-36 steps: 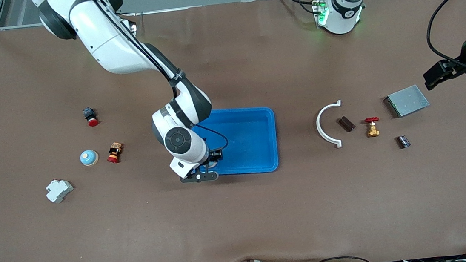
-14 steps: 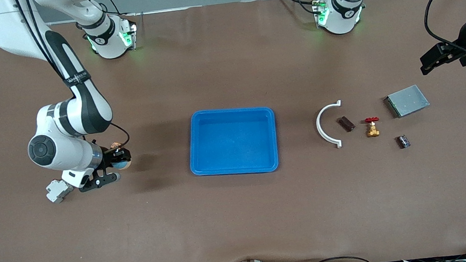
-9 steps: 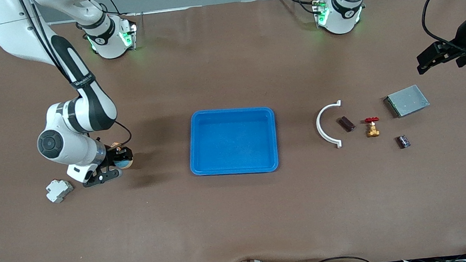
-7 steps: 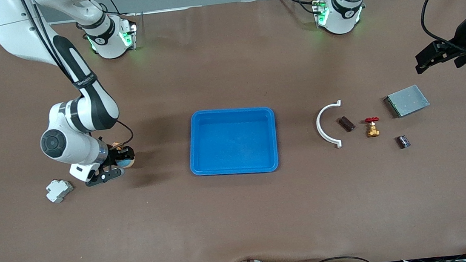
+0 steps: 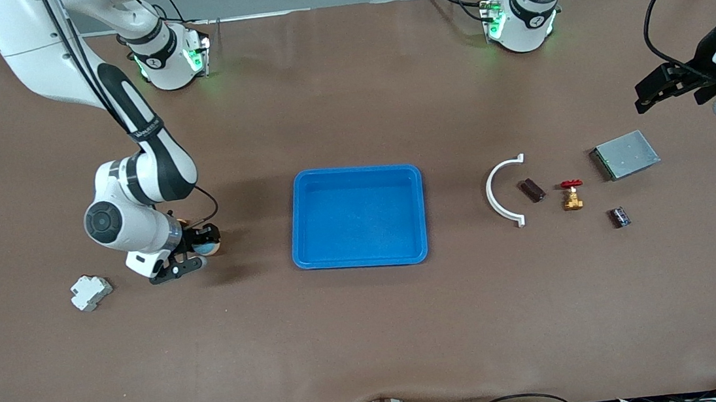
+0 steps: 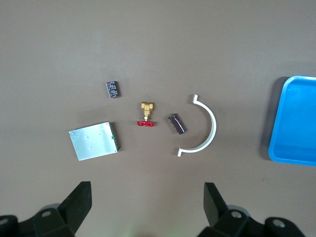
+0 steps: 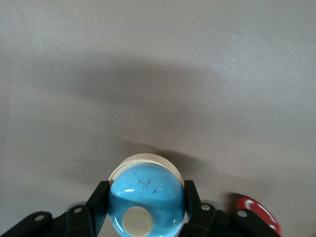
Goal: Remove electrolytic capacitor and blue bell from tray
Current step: 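Carry the bell with the right gripper and lower it beside the first bell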
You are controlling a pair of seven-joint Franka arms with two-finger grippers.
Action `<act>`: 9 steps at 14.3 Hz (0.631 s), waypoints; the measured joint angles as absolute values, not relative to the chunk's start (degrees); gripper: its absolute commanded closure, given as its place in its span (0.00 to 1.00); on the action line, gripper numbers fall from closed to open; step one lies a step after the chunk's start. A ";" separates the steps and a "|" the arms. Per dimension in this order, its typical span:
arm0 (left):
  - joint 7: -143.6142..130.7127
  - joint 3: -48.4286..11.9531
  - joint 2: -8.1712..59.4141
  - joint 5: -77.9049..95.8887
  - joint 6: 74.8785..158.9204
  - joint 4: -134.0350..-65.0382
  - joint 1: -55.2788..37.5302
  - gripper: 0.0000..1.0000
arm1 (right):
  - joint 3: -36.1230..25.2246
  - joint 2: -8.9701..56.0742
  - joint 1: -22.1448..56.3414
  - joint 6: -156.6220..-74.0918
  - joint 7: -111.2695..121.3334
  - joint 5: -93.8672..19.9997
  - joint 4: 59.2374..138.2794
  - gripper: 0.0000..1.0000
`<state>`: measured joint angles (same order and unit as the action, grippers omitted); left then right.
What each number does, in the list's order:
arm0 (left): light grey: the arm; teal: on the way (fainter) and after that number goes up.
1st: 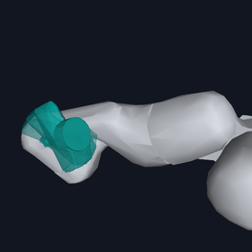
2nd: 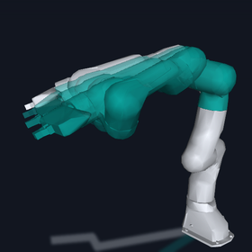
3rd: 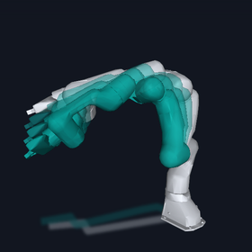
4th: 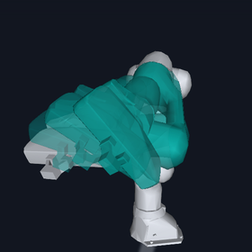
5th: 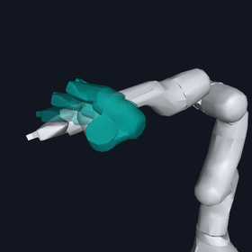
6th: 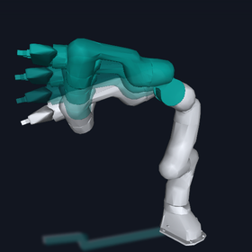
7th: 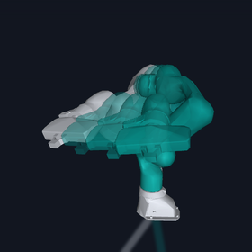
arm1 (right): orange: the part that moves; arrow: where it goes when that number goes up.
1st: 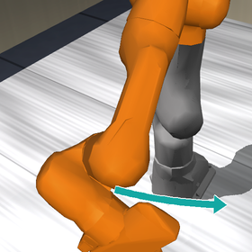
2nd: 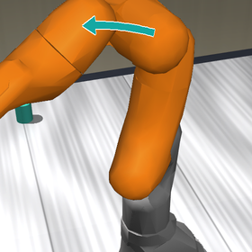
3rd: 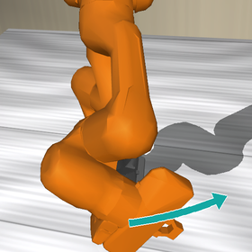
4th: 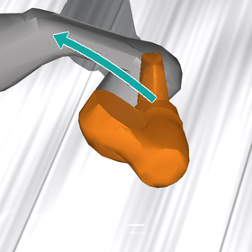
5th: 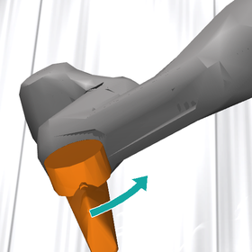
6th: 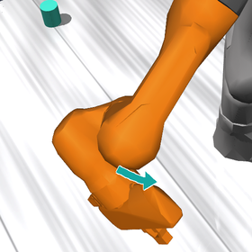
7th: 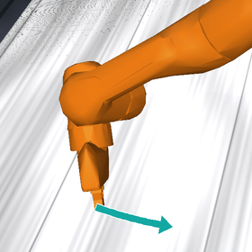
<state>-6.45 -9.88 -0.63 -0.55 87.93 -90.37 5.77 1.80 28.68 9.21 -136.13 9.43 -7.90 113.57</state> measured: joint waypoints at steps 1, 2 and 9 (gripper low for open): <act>-6.45 -9.87 -0.63 -0.55 88.10 -90.45 5.78 0.00 | 1.80 29.11 9.48 -136.53 9.39 -7.91 113.58 0.99; -6.45 -9.86 -0.63 -0.55 88.20 -90.45 5.80 0.00 | 1.80 29.45 9.55 -136.69 9.40 -7.91 113.58 0.99; -6.39 -9.71 -0.89 -0.55 88.46 -90.37 5.85 0.00 | 1.58 30.16 9.48 -136.82 9.43 -7.91 113.57 0.49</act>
<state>-6.39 -9.71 -0.89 -0.55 88.46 -90.37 5.85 1.58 30.16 9.48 -136.82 9.43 -7.91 113.57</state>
